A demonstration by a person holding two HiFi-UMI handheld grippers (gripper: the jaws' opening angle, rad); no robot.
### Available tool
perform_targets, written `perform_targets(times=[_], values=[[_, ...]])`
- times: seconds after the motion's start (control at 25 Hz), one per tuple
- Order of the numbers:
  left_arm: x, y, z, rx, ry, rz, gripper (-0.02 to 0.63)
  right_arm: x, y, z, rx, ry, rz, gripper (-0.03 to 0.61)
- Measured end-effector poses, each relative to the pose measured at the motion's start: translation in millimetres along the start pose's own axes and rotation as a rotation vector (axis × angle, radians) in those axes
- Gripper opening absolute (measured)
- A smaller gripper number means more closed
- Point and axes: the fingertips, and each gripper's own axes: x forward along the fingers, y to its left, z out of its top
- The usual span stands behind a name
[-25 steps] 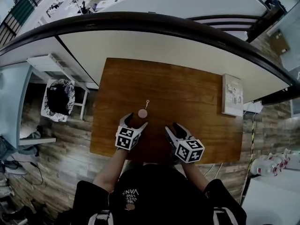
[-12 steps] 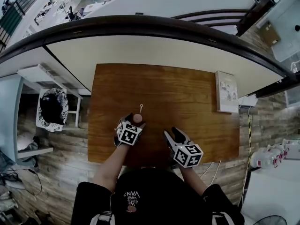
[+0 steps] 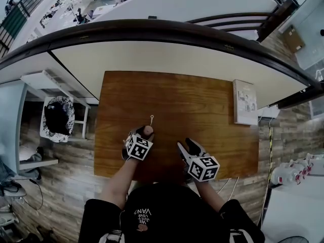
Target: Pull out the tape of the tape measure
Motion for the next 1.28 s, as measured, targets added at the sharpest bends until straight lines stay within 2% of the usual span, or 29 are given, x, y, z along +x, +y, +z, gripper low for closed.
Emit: perform_targets(times=[0.16, 0.32, 0.6, 0.8, 1.04, 1.16, 1.28], values=[[-0.9, -0.9, -0.6, -0.011, 0.003, -0.001, 0.222, 2.0, 1.0, 2.6, -0.016, 0.005, 0.017, 0.189], [-7.4, -3.2, -1.4, -0.019, -0.011, -0.044, 0.222, 7.0, 3.5, 3.4, -0.035, 0.013, 0.041, 0.189], [-50.4, -7.6, 29.6, 0.027, -0.082, -0.125, 0.222, 21.8, 14.9, 0.4, -0.032, 0.032, 0.119, 0.189], [-84.0, -17.6, 44.2, 0.132, -0.114, -0.146, 0.222, 28.4, 27.9, -1.9, -0.07, 0.057, 0.175, 0.189], [-110.3, -38.4, 39.5, 0.299, -0.073, -0.171, 0.222, 35.2, 40.9, -1.6, -0.037, 0.055, 0.252, 0.189], [-119.1, -49.6, 38.6, 0.385, -0.064, -0.164, 0.222, 37.1, 50.2, -2.9, 0.027, 0.054, 0.319, 0.187], [-125.9, -60.2, 40.6, 0.436, -0.073, -0.159, 0.222, 38.4, 61.5, -3.2, 0.153, 0.051, 0.418, 0.171]])
